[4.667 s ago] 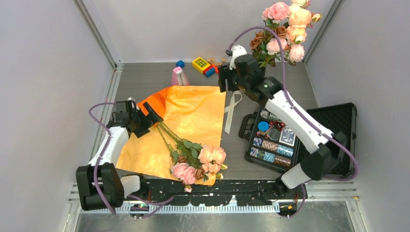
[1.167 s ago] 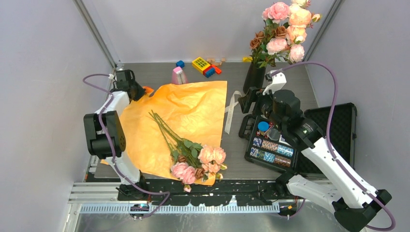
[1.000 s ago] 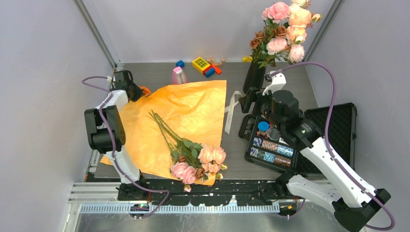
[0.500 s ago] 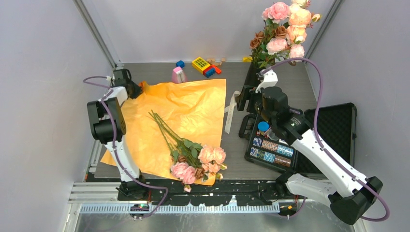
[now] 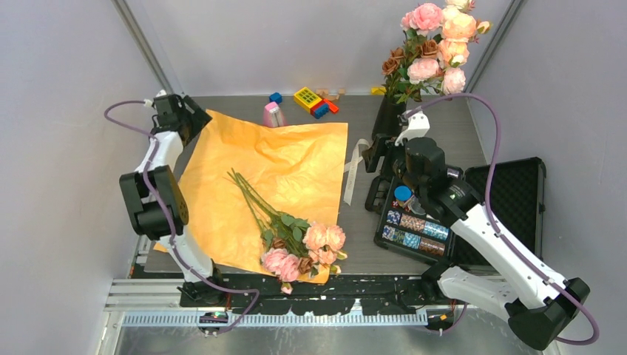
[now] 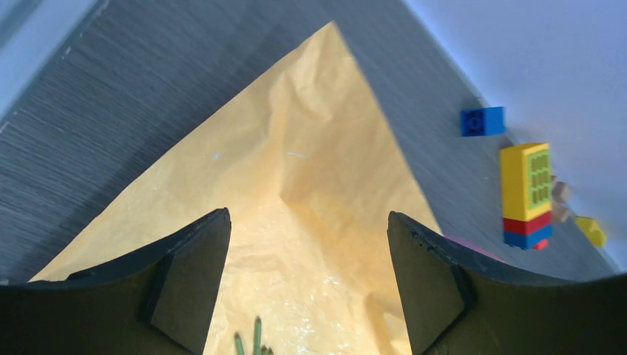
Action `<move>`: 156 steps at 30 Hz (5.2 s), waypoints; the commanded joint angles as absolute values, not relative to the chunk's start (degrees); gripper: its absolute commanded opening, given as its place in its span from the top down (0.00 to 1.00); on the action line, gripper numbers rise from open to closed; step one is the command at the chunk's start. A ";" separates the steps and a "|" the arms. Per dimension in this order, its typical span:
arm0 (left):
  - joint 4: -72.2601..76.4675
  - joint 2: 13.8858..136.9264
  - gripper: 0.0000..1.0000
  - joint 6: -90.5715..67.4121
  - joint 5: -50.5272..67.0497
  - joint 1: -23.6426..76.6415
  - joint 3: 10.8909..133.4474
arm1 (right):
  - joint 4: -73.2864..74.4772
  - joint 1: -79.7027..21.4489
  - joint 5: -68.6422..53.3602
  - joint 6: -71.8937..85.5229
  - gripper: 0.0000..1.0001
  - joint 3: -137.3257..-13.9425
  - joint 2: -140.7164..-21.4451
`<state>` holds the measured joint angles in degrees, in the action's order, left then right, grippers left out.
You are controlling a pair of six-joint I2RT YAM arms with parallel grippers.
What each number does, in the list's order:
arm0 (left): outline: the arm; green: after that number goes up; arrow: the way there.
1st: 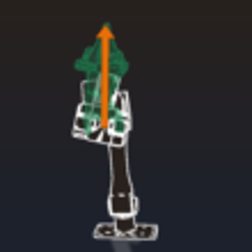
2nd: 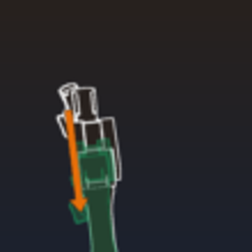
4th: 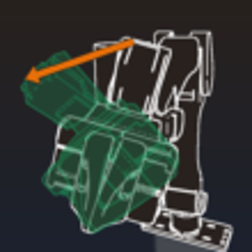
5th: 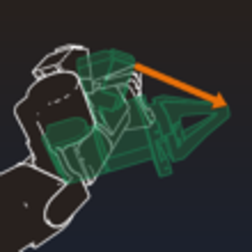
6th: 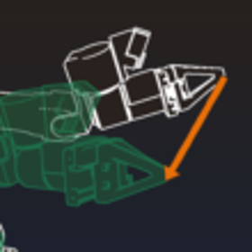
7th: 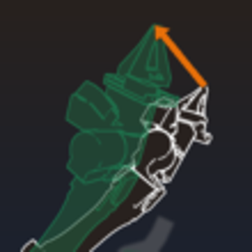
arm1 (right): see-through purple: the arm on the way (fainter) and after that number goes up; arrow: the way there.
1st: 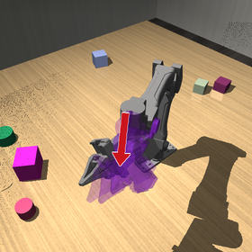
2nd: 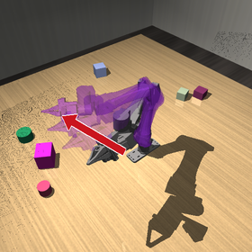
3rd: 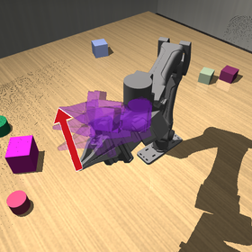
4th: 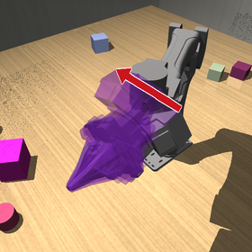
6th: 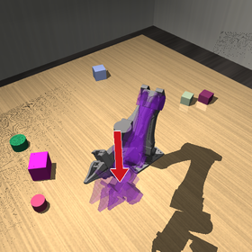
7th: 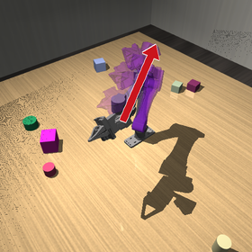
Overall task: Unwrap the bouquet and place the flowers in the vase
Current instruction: Unfold the wrapping paper at the center of the board, then pick up the fake flower from the wrapping paper.
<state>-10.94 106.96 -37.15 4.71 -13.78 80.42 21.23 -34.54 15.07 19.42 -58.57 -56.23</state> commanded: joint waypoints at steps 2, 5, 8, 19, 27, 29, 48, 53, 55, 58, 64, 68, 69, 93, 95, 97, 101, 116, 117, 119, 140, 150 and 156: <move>-7.91 96.57 0.20 -34.02 5.09 -12.77 75.61 | 20.54 -34.53 14.67 21.87 0.26 -57.56 -53.26; -7.65 95.69 0.22 -33.47 6.79 -10.34 73.02 | 20.56 -34.54 13.77 22.71 0.27 -56.90 -52.75; -7.69 97.98 0.27 -33.62 8.79 -7.77 73.28 | 20.56 -34.54 13.09 23.70 0.27 -56.58 -52.28; -7.95 111.02 0.51 -37.10 11.30 -2.76 81.04 | 19.91 -34.54 11.10 26.45 0.27 -55.62 -54.44; -6.82 117.75 0.55 -38.34 12.75 -2.46 82.36 | 19.03 -34.54 9.57 27.47 0.28 -56.20 -57.86; -6.85 118.80 0.56 -38.32 13.10 -2.50 82.69 | 18.59 -34.53 9.30 27.69 0.28 -56.02 -58.63; -14.77 105.65 0.27 -32.40 8.60 -2.44 83.41 | 17.92 -34.53 4.55 26.29 0.28 -54.07 -60.12; -22.81 99.50 0.22 -29.34 11.40 -2.07 83.55 | 17.07 -34.54 -2.40 24.10 0.26 -52.54 -60.96; -29.05 98.18 0.22 -27.84 13.79 -1.53 84.81 | 16.98 -34.54 -6.88 23.41 0.26 -52.40 -62.29; -34.44 95.26 0.21 -25.35 17.60 0.91 84.62 | 16.74 -34.87 -15.66 23.07 0.27 -52.43 -64.54; -37.86 85.59 0.21 -20.44 18.80 5.92 76.65 | 17.12 -40.95 -21.71 20.29 0.28 -54.29 -70.64; -36.86 79.12 0.21 -18.12 19.11 6.75 70.95 | 19.22 -48.61 -15.85 17.24 0.28 -58.64 -76.90; -36.04 77.21 0.20 -17.51 19.03 6.89 69.65 | 18.89 -50.43 -14.51 17.01 0.28 -59.38 -78.09; -36.52 71.27 0.16 -16.44 12.58 6.94 67.67 | 14.12 -57.30 -7.32 12.93 0.57 -82.30 -111.18; -36.65 71.32 0.16 -16.44 12.57 6.94 67.76 | 14.36 -57.30 -7.37 12.86 0.59 -82.69 -111.97; -36.66 71.30 0.16 -16.44 12.59 6.95 67.73 | 14.40 -57.30 -7.68 12.83 0.61 -82.85 -112.58; -36.64 71.24 0.16 -16.39 12.61 6.94 67.68 | 14.41 -57.30 -8.30 12.92 0.63 -83.05 -113.44; -36.39 68.10 0.18 -14.89 7.98 6.94 66.88 | 13.92 -57.33 -8.69 13.24 0.89 -84.26 -114.92; -35.93 67.65 0.18 -14.79 7.79 6.94 66.56 | 14.11 -57.31 -8.61 13.04 0.92 -84.32 -114.42; -35.56 67.28 0.18 -14.66 7.91 6.99 66.28 | 14.78 -57.31 -8.18 12.68 0.99 -84.38 -113.38; -34.41 65.56 0.18 -6.48 16.52 14.45 65.22 | 37.75 -52.89 2.04 4.57 1.00 -82.38 -92.75; -33.13 60.75 0.18 4.86 16.29 32.28 60.86 | 53.20 -44.27 -14.74 5.01 1.00 -86.73 -88.58; -29.35 54.72 0.16 12.03 9.55 42.72 54.66 | 59.11 -44.19 -26.10 5.38 1.00 -88.52 -88.12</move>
<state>-33.89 58.85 5.23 13.56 37.89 57.45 53.41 -43.72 -15.31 5.52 -85.49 -91.11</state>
